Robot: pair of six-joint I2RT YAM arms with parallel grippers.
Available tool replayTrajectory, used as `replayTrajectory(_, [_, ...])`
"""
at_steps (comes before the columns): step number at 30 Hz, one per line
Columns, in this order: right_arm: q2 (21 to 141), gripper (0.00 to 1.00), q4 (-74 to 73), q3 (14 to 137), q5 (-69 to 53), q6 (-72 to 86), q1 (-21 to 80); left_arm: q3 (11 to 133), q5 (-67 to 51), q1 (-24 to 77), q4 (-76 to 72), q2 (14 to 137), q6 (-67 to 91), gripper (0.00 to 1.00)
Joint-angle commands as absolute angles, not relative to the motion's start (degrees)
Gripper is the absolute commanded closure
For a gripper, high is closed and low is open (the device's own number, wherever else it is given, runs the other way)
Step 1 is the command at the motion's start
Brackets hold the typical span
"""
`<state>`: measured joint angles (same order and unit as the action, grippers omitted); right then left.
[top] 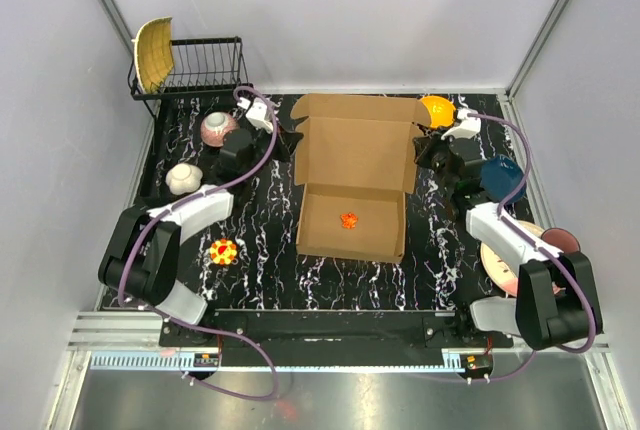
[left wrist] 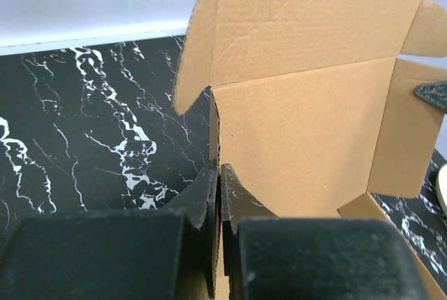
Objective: Fold the paper box
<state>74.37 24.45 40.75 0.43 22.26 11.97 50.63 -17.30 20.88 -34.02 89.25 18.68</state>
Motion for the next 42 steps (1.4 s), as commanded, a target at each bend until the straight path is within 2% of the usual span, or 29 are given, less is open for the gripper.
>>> replayTrajectory(1, [71.9, 1.0, 25.31, 38.59, 9.48, 22.41, 17.3, 42.04, -5.64, 24.95, -47.96, 83.51, 21.09, 1.0])
replayTrajectory(5, [71.46, 1.0, 25.93, 37.62, 17.48, 23.47, 22.4, 36.22, 5.77, 29.79, -55.44, 81.39, 20.74, 1.0])
replayTrajectory(16, [71.37, 1.0, 26.72, 35.86, 31.37, 26.45, 30.5, 29.97, 22.4, 39.9, -65.99, 81.56, 21.36, 1.0])
replayTrajectory(31, [62.5, 1.0, 25.93, 23.74, 37.52, 30.67, 38.66, 22.07, 32.86, 52.64, -76.1, 81.83, 17.84, 1.0])
replayTrajectory(42, [51.43, 1.0, 12.85, 16.79, 40.08, 38.14, 43.68, 16.0, 39.11, 61.25, -79.63, 82.44, 18.9, 1.0])
